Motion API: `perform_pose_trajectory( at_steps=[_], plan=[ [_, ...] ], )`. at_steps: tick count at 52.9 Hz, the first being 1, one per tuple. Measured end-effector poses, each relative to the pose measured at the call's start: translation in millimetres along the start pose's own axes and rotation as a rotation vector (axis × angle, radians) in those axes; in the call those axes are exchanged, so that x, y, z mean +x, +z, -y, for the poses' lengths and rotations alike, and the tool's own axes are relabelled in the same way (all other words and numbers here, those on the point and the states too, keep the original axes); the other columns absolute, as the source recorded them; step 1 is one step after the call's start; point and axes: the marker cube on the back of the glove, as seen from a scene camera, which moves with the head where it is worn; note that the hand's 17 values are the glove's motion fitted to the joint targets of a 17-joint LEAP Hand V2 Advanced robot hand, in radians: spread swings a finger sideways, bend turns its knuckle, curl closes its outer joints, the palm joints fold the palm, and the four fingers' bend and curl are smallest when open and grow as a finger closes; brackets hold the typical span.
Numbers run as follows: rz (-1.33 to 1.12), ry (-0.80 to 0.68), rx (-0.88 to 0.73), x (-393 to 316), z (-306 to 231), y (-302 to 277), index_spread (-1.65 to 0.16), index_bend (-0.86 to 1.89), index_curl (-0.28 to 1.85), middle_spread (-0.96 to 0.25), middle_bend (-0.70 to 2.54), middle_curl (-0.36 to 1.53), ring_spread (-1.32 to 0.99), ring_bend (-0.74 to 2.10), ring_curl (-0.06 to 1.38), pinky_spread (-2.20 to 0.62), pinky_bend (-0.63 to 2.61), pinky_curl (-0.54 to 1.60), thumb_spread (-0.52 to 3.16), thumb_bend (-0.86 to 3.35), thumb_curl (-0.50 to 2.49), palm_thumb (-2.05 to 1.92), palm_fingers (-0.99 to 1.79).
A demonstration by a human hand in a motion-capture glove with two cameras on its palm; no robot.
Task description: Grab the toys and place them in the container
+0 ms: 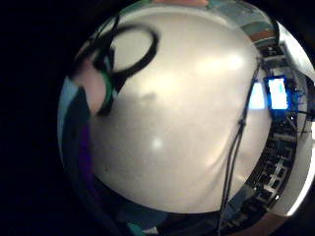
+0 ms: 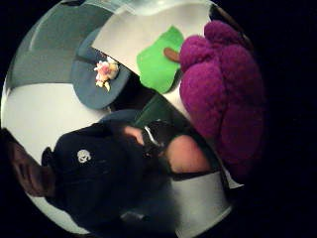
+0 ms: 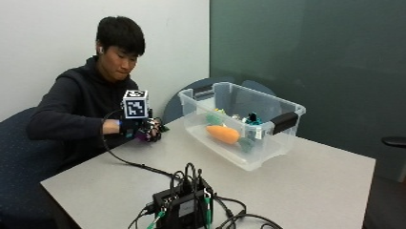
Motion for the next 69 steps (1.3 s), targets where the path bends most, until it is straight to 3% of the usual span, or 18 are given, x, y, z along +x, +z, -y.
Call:
perform_pose_trajectory(
  at_steps=[8,17,24,29,35,39,47,55,64,67,68,69],
  plan=[
    [0.003,-0.078,0.088,-6.6,6.8,0.6,-0.16,0.03,0.13,-0.15,0.72,0.62,-0.3,1.32,0.44,-0.34,1.3,0.44,1.22,0.07,0.35,0.22,0.9],
    [0.166,-0.042,0.192,-3.8,18.9,-30.6,-0.12,0.17,0.15,-0.17,0.93,0.71,-0.29,1.43,0.51,-0.36,1.19,0.45,1.28,0.19,0.42,0.48,1.14],
    [0.122,0.033,0.393,8.4,47.8,-116.8,-0.1,0.21,0.18,-0.16,1.0,0.74,-0.27,1.47,0.53,-0.37,1.12,0.45,1.26,0.23,0.47,0.59,1.19],
    [0.123,0.0,0.523,8.4,73.0,-191.1,-0.09,0.24,0.2,-0.16,1.01,0.74,-0.27,1.48,0.53,-0.36,1.11,0.46,1.25,0.23,0.5,0.63,1.2],
    [0.054,-0.012,0.615,19.8,114.9,-257.9,-0.08,0.24,0.23,-0.16,1.03,0.75,-0.26,1.49,0.53,-0.37,1.11,0.47,1.24,0.21,0.52,0.64,1.19],
    [0.133,0.083,0.629,21.7,149.8,-289.8,-0.07,0.24,0.24,-0.16,1.03,0.75,-0.26,1.5,0.53,-0.37,1.11,0.47,1.23,0.2,0.53,0.65,1.19],
    [0.126,0.264,0.613,43.7,208.9,-308.2,-0.08,0.18,0.26,-0.16,1.05,0.75,-0.26,1.46,0.52,-0.38,1.13,0.49,1.21,0.14,0.53,0.59,1.13],
    [0.146,0.319,0.606,59.4,235.5,-294.7,-0.11,0.12,0.23,-0.17,1.0,0.74,-0.28,1.39,0.5,-0.39,1.19,0.51,1.27,0.04,0.48,0.45,1.01],
    [0.228,0.389,0.424,74.1,248.2,-275.1,-0.15,0.09,0.19,-0.18,0.91,0.71,-0.29,1.33,0.49,-0.39,1.26,0.53,1.29,-0.01,0.43,0.39,0.87],
    [0.285,0.392,0.322,80.9,247.1,-269.0,-0.15,0.09,0.18,-0.18,0.81,0.68,-0.29,1.33,0.49,-0.39,1.25,0.52,1.29,-0.03,0.41,0.33,0.72],
    [0.302,0.391,0.296,81.5,246.6,-267.3,-0.16,0.09,0.17,-0.18,0.75,0.66,-0.29,1.29,0.47,-0.38,1.24,0.51,1.28,-0.05,0.4,0.29,0.58],
    [0.315,0.39,0.278,80.8,246.0,-266.1,-0.16,0.12,0.19,-0.17,0.65,0.64,-0.29,1.21,0.46,-0.35,1.22,0.52,1.27,-0.07,0.38,0.24,0.26]
  ],
)
